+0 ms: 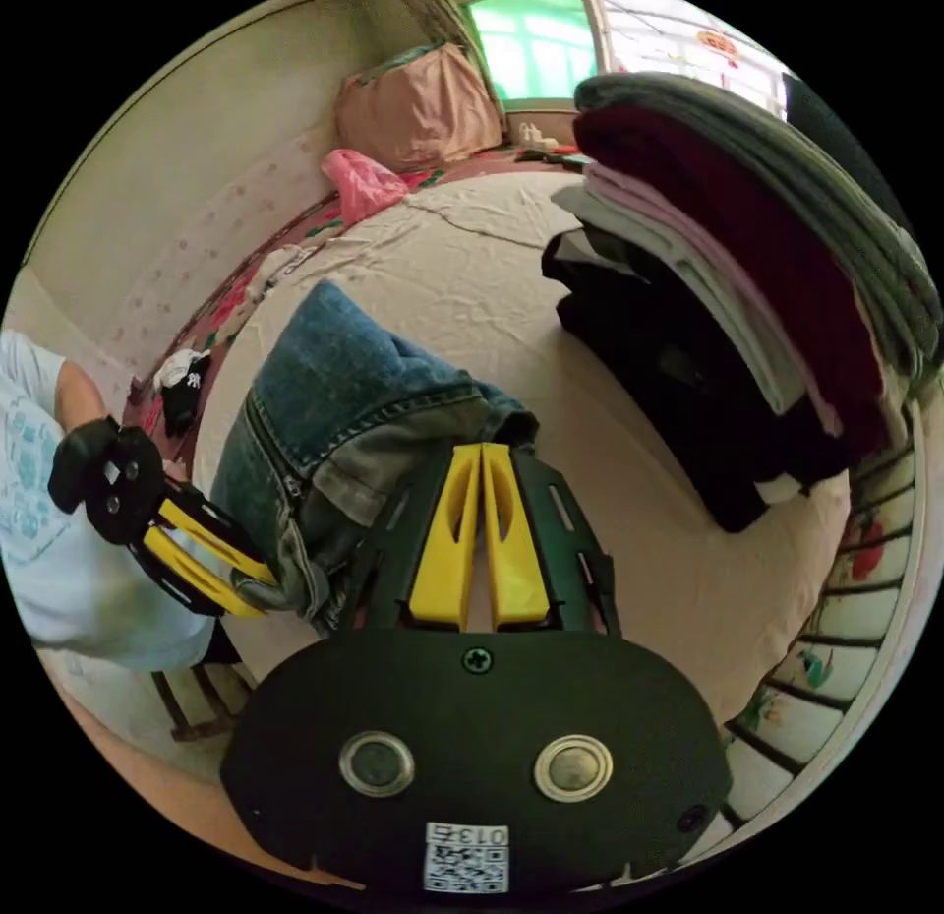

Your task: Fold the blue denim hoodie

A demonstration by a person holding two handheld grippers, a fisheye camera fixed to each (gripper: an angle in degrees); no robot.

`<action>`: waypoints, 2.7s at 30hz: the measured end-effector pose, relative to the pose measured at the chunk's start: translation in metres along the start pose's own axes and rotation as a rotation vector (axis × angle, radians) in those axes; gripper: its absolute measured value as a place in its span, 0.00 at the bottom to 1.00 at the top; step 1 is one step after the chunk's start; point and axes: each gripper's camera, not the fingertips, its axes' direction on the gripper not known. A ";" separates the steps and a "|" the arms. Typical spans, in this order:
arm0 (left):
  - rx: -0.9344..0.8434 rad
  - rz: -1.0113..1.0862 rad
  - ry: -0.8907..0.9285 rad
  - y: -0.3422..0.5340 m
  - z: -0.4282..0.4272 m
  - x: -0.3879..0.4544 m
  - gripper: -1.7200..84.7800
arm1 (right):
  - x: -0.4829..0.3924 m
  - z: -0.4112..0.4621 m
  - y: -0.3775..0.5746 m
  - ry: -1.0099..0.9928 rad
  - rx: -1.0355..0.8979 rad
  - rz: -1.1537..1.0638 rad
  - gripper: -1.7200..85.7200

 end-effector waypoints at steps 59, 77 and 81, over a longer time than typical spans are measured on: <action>0.254 -0.046 -0.319 -0.035 -0.059 -0.122 0.03 | -0.115 0.010 0.181 0.347 0.037 0.138 0.03; 0.348 -0.498 0.330 -0.001 -0.055 -0.321 0.29 | 0.093 -0.034 0.237 -0.344 0.210 0.548 0.29; 0.333 -0.503 0.392 -0.014 -0.050 -0.342 0.29 | 0.114 -0.034 0.243 -0.422 0.213 0.559 0.29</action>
